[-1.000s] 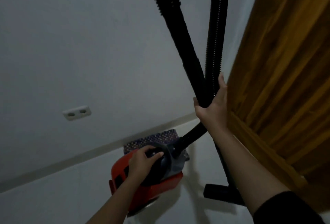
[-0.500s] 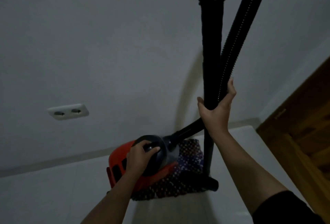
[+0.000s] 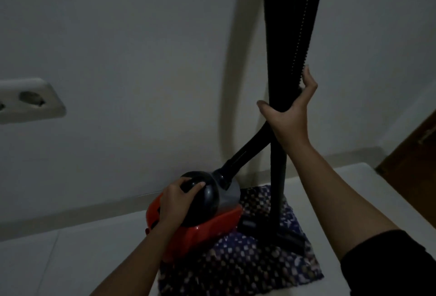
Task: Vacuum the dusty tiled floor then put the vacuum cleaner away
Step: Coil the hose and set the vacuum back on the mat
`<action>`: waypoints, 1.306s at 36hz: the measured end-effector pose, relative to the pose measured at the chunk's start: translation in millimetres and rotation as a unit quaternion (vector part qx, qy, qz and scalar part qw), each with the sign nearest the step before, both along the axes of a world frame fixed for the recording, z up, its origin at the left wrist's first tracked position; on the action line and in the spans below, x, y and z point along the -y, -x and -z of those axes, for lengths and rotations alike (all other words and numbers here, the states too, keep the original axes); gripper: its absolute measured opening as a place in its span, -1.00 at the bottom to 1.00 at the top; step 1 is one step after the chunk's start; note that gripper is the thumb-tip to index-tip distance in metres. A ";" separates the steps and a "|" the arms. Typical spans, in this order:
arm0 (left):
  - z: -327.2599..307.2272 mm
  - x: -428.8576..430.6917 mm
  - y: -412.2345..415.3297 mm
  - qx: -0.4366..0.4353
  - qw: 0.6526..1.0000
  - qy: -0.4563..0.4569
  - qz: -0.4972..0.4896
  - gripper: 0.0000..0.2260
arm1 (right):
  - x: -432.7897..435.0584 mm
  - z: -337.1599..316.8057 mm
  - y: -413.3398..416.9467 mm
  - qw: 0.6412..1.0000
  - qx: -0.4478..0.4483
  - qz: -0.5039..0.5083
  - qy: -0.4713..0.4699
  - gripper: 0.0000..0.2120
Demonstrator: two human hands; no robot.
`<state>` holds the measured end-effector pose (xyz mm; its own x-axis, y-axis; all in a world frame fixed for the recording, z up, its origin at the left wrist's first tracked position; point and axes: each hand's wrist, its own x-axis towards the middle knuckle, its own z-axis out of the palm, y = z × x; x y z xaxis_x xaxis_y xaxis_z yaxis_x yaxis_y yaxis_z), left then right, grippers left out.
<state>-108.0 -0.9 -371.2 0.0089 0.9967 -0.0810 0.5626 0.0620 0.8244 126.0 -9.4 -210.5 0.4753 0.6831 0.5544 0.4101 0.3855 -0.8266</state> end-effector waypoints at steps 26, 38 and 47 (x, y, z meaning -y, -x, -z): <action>93.1 -41.1 -31.9 -0.189 0.974 0.029 0.124 -0.63 | -2.2 116.5 -0.9 0.997 -0.016 0.067 -0.026 -0.30; 95.3 -45.4 -27.7 -0.189 0.969 0.025 0.159 -0.68 | 12.5 113.5 7.9 0.993 0.082 0.029 -0.075 -0.45; 102.5 -50.3 -27.9 -0.170 0.973 0.026 0.155 -0.65 | 15.4 127.0 26.7 0.993 0.027 -0.057 -0.100 -0.48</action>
